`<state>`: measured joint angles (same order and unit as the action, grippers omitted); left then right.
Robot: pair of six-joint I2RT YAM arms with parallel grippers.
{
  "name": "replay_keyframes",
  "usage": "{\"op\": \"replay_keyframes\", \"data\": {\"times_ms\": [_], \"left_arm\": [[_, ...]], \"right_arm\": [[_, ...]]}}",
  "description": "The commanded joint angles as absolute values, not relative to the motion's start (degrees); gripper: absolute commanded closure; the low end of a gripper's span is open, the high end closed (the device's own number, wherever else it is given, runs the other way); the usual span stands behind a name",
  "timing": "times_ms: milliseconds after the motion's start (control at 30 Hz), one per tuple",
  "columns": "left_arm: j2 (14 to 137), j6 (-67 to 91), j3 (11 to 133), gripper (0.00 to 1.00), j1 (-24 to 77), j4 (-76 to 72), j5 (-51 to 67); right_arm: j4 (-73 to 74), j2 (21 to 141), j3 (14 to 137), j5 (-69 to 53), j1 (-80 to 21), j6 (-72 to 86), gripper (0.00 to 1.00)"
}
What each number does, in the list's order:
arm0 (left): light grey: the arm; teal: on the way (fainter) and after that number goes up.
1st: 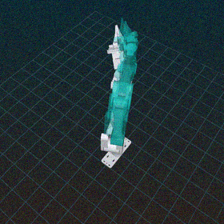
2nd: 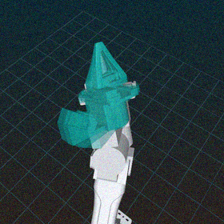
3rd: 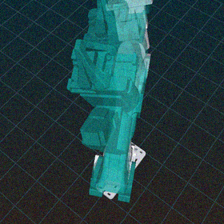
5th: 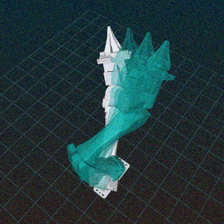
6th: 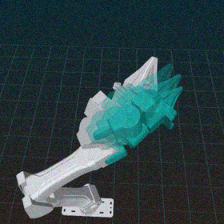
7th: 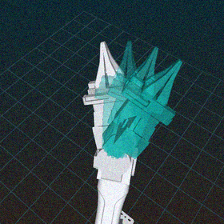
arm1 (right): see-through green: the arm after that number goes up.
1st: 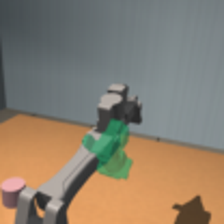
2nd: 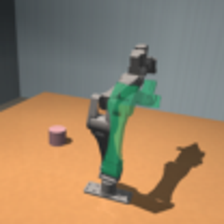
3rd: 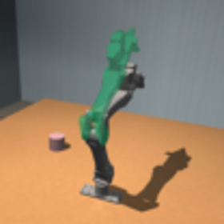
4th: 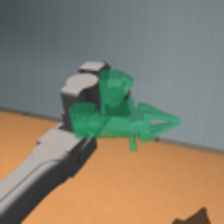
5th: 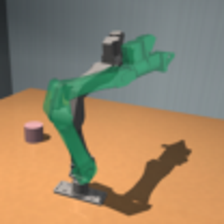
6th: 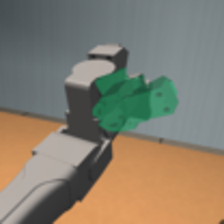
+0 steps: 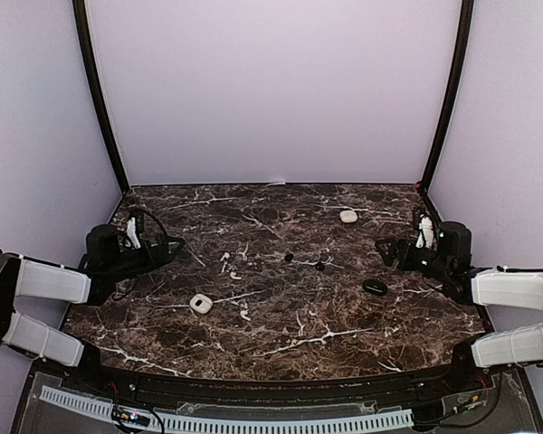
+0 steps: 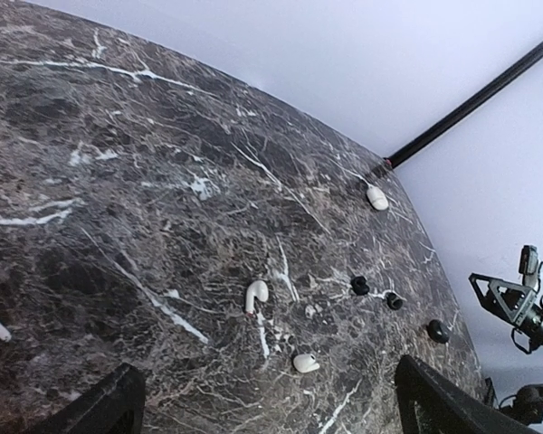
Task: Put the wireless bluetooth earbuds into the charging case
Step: Pick up the charging case from the center of the board.
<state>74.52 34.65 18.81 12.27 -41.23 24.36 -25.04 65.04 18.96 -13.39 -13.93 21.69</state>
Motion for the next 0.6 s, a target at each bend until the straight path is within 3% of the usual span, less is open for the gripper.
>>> {"op": "replay_keyframes", "data": {"times_ms": [0, 167, 300, 467, 567], "left_arm": [[68.89, 33.63, 16.99, 0.01, 12.45, -35.48, 14.18], [57.25, 32.66, 13.88, 0.01, 12.48, -29.27, 1.81], [50.07, 35.62, 7.46, 0.01, 12.42, -35.23, 4.76], [47.66, 39.73, 3.52, 0.01, 12.47, -38.87, 2.94], [49.07, 35.17, 4.66, 0.04, 12.45, -41.42, 11.15]], "right_arm": [[-26.27, 65.08, 20.8, -10.28, -14.3, 20.99, 0.01], [-25.07, 64.75, 20.75, -4.35, -14.32, 23.56, 0.01], [-22.86, 65.34, 21.84, 0.9, -14.22, 30.05, 0.01], [-25.55, 70.55, 22.99, -5.1, -14.24, 26.83, 0.01], [-19.88, 76.88, 28.98, -8.04, -14.36, 25.9, 0.01]]}}
